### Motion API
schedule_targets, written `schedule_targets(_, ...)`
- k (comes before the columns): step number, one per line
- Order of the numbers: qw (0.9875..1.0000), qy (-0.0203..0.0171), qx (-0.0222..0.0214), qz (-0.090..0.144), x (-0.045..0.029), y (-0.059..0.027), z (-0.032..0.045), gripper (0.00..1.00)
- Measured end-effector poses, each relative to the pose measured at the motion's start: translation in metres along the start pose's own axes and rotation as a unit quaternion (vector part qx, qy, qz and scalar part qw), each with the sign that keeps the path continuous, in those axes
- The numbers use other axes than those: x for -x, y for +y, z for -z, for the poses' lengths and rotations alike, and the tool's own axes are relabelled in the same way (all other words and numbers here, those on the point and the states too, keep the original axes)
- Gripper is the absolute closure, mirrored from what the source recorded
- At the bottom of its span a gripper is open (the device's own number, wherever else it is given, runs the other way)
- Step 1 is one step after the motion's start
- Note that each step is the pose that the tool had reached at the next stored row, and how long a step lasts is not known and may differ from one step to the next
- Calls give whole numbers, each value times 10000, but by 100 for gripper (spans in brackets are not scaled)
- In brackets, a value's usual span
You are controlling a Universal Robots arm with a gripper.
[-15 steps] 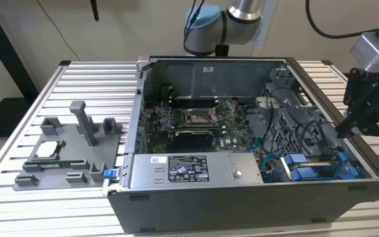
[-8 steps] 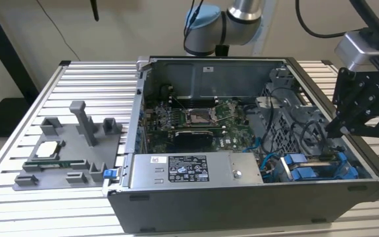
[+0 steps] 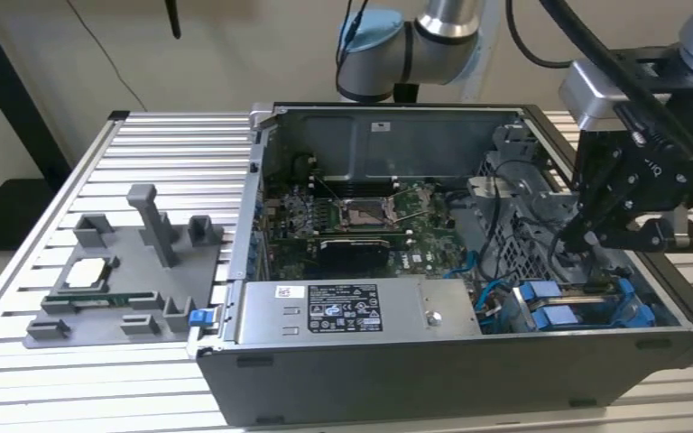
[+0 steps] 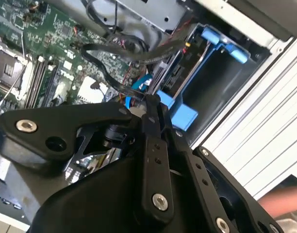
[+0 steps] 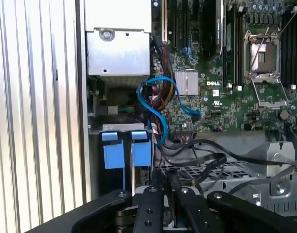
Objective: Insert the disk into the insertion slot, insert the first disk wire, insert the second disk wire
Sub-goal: 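Insert the second disk wire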
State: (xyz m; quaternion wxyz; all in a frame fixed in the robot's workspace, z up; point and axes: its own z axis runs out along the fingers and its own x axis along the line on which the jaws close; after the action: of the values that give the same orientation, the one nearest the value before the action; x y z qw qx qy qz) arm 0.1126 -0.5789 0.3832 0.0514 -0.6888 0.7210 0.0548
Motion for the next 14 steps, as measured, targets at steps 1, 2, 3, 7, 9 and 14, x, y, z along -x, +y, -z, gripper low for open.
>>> schedule_targets(1, 10000, -2, -17, 3, -1, 9, -2, 100)
schedule_targets(2, 10000, -1, -18, 3, -3, 9, -1, 100)
schedule_targets(3, 10000, -1, -18, 4, -3, 9, -1, 100)
schedule_targets(7, 10000, -2, -22, 5, -2, 11, -4, 100)
schedule_targets(9, 10000, 5, -76, 12, -4, 22, -15, 100)
schedule_targets(14, 9996, 17, -262, 40, -12, 54, -45, 100)
